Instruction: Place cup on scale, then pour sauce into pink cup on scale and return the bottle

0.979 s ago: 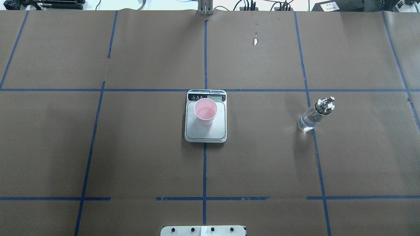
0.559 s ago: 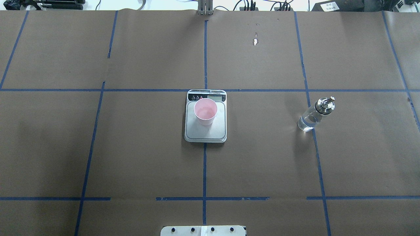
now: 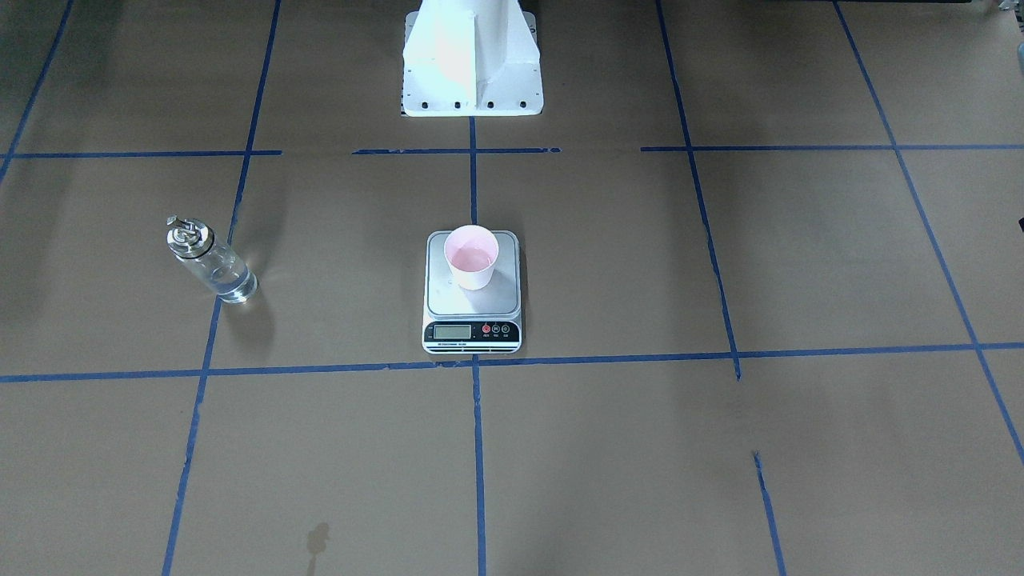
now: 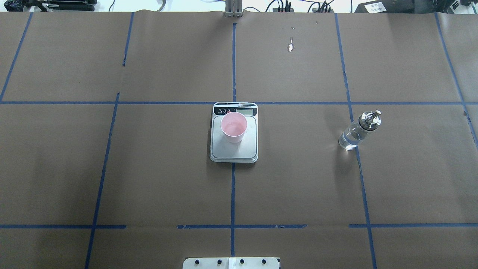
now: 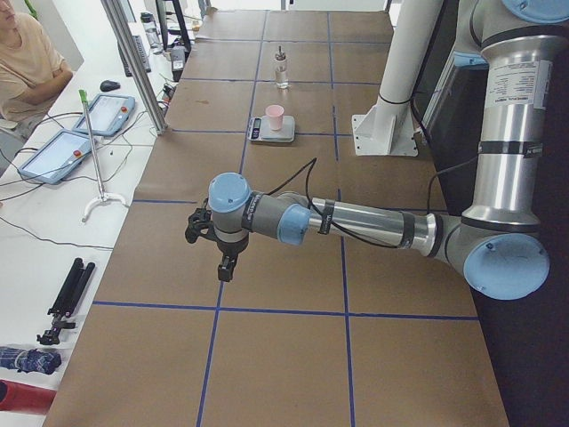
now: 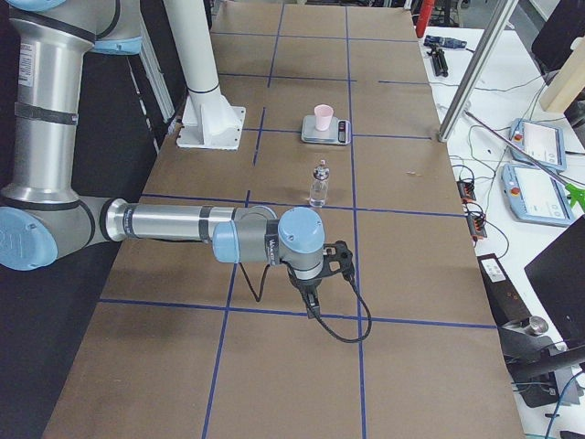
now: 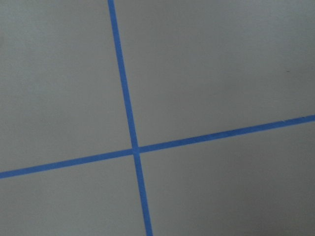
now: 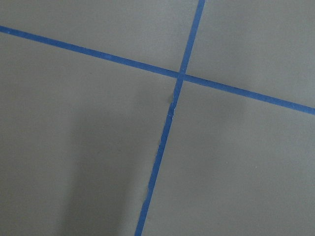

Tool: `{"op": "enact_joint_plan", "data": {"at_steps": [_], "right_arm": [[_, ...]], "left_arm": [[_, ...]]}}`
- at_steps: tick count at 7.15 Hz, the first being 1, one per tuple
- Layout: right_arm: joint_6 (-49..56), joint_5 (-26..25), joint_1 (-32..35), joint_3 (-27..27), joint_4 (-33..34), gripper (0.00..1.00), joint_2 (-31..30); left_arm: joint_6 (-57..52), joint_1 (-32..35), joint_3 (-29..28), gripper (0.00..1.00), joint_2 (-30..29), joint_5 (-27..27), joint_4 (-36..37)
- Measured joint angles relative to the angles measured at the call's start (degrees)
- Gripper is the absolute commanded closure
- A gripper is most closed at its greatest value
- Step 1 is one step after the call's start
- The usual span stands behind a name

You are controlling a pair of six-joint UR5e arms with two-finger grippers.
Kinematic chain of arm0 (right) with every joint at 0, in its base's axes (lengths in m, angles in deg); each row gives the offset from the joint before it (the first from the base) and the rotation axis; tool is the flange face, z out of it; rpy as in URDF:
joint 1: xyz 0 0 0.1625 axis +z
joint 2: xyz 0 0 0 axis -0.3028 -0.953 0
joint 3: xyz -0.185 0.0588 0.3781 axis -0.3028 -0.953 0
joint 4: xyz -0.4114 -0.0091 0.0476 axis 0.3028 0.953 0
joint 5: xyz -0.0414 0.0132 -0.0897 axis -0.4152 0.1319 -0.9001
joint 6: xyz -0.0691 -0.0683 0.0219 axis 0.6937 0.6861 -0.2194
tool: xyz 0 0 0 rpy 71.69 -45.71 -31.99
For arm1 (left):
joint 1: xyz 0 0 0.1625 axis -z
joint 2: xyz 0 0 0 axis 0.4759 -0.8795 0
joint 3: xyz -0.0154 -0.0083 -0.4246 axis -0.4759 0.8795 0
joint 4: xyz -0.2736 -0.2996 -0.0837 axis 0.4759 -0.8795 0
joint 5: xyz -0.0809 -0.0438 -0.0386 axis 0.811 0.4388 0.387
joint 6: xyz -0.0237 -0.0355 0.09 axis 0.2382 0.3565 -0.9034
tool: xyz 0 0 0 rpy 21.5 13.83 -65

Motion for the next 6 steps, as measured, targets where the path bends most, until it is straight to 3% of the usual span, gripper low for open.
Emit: {"op": "enact_joint_plan", "data": {"at_steps": [3,6], "right_arm": [[0.17,-1.47,-1.05,-0.10,0.10,0.00,-0.48],[0.63,-5.03,-5.44,0.07,2.41,0.00,0.08]], "left_arm": [[-0.22,0.08,-5.42,0.00,-0.16,-0.21,-0.76],[-0.05,0.16,-7.21,0.00,-0.12,0.01,-0.76]]}}
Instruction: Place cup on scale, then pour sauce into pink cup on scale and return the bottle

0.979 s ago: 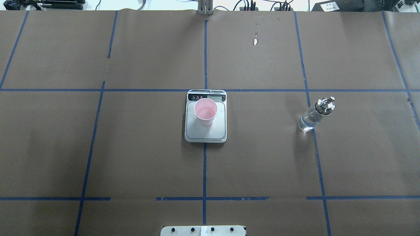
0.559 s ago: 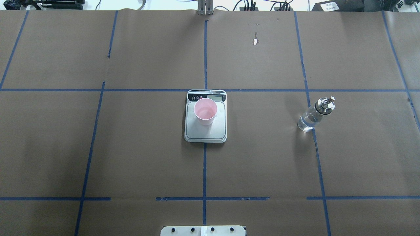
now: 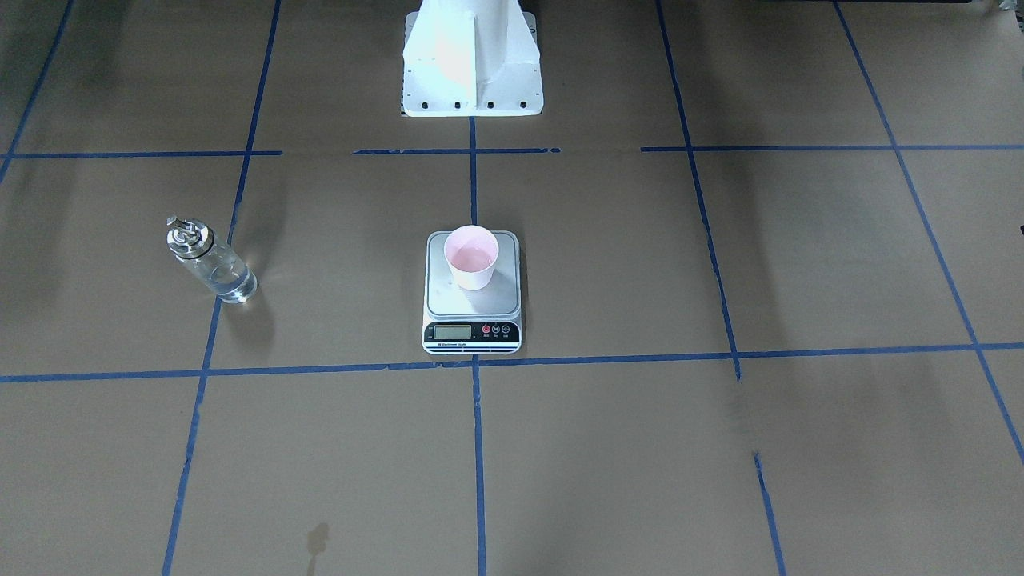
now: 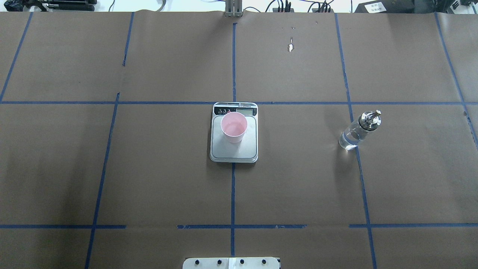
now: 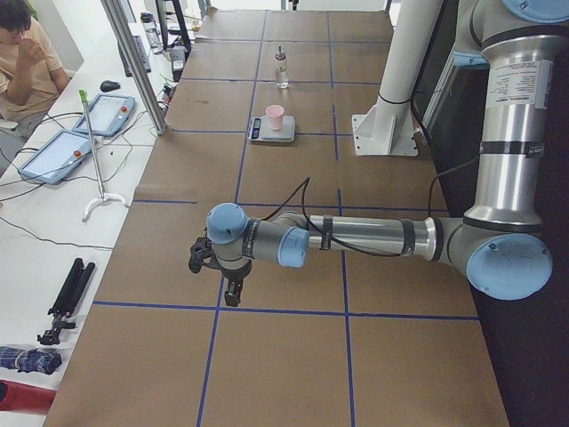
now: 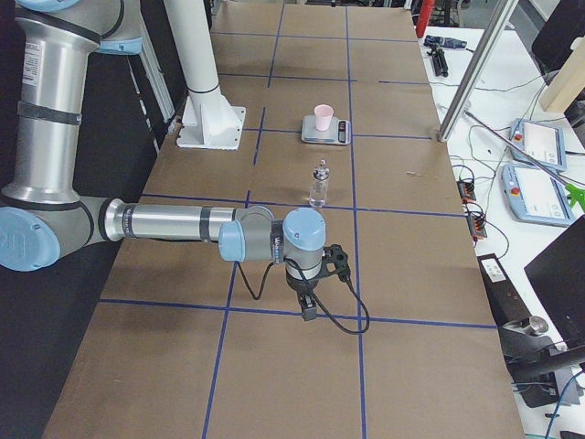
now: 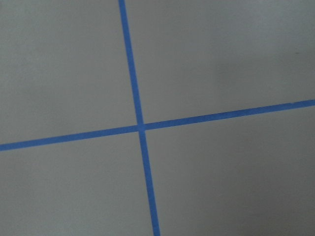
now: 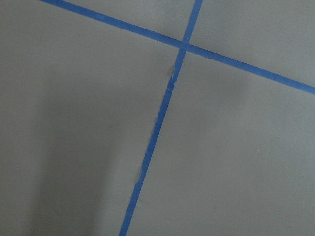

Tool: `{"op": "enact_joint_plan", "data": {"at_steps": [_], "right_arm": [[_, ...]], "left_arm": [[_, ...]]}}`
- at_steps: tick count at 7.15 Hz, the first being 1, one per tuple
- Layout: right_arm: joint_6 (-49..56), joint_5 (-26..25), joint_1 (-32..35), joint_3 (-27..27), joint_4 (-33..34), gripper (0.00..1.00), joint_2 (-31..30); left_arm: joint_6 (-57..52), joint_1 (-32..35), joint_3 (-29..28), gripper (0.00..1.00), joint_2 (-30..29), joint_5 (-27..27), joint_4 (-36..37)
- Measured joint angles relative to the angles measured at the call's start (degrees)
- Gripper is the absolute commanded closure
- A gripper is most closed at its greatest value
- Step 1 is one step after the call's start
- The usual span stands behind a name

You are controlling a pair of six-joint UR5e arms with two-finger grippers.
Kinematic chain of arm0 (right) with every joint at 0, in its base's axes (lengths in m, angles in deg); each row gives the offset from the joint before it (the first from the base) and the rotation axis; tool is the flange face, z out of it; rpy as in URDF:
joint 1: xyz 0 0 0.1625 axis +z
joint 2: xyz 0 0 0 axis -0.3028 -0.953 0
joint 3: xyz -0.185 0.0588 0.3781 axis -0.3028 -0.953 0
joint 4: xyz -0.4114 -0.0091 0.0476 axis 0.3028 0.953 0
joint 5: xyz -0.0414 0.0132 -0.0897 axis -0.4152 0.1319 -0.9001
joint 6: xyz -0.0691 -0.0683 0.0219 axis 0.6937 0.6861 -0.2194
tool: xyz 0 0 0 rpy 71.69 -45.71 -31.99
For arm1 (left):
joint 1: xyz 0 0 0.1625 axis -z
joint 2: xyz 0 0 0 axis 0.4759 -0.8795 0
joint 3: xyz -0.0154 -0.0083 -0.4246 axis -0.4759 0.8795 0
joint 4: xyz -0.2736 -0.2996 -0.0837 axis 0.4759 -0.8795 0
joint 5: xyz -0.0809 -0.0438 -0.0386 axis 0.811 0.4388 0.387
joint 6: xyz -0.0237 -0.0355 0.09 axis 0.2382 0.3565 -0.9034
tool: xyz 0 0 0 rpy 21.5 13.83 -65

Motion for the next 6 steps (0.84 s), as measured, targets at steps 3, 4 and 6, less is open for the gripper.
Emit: {"op": "enact_joint_plan", "data": {"at_steps": [3,4,6], "right_arm": [[0.20,-0.01,-1.59,0.26,6.33,0.00,3.21],[0.32,0.19,-1.57,0.46,7.10,0.00,3.65],[1.76,-0.15,-1.53,0.48,7.44,0.00,3.51]], "left_arm": [[0.42,0.01,-0.26,0.00,-0.49,0.01,0.00],[0.45,0.00,-0.25,0.00,-0.52,-0.02,0.00],[0.46,-0.05,-0.10,0.00,-0.47,-0.11,0.09]]}}
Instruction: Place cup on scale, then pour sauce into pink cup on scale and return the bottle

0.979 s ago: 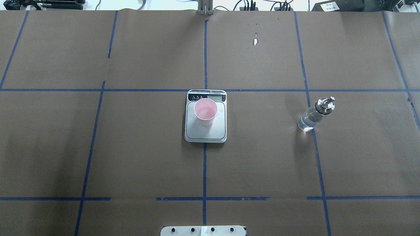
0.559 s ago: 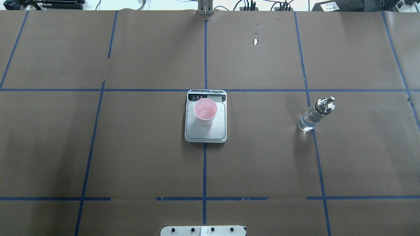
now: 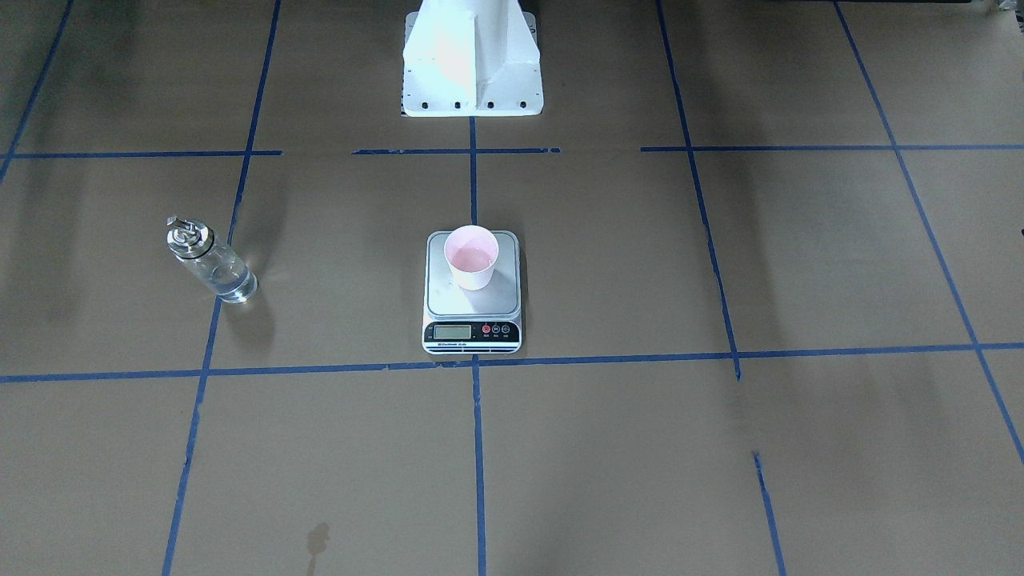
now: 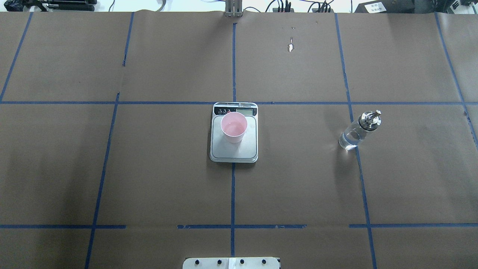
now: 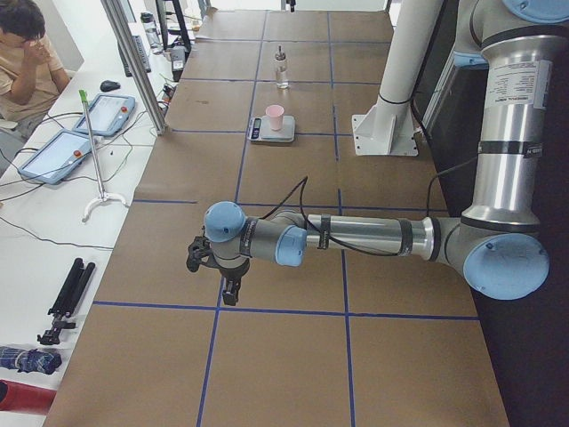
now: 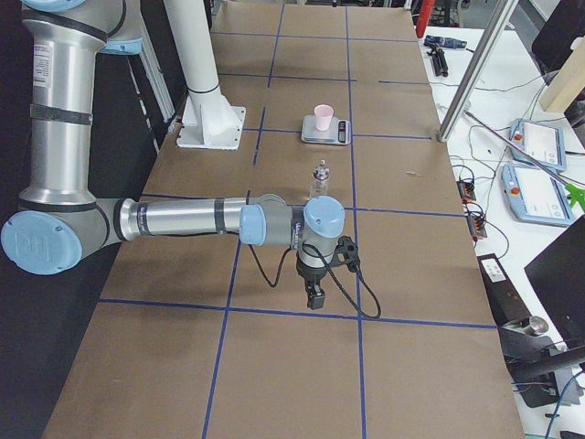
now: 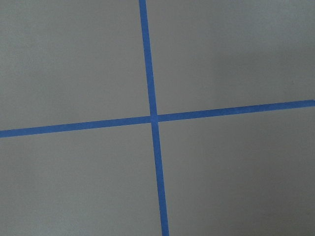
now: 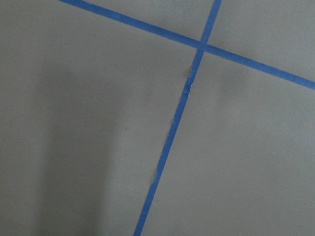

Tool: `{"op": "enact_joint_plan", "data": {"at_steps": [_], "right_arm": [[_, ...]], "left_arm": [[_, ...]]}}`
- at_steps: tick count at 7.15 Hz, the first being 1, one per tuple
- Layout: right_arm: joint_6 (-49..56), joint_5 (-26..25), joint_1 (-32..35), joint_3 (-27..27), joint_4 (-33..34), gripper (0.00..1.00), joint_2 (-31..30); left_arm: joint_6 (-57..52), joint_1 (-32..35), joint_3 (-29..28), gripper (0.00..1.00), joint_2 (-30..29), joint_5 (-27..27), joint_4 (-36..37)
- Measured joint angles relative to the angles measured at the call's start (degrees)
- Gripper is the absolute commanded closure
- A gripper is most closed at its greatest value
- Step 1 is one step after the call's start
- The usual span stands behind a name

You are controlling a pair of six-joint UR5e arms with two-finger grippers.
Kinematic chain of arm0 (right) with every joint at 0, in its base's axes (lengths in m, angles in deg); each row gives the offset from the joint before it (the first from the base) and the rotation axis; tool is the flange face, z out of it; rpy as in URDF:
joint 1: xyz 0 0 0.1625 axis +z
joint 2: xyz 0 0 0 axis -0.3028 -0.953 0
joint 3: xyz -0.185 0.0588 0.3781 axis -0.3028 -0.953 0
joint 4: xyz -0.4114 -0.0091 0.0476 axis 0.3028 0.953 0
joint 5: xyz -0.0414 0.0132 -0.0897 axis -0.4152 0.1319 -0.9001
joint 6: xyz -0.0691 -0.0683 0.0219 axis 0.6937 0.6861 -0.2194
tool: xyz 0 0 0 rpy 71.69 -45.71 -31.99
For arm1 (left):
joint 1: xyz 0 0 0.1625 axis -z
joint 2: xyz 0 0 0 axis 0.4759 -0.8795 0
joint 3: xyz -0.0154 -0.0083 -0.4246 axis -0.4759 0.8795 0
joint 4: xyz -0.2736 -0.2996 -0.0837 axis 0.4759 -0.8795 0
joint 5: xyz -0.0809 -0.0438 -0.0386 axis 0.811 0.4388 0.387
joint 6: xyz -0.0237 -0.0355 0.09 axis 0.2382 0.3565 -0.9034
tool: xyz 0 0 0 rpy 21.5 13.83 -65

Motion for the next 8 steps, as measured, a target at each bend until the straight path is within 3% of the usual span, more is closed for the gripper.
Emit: {"op": "enact_joint_plan", "data": {"at_steps": [8], "right_arm": [[0.75,2.27,0.02,-0.59,-0.56,0.00,-0.97]], "left_arm": [[-0.08,0.06,0.37,0.00,-0.16,0.27,-0.16]]}}
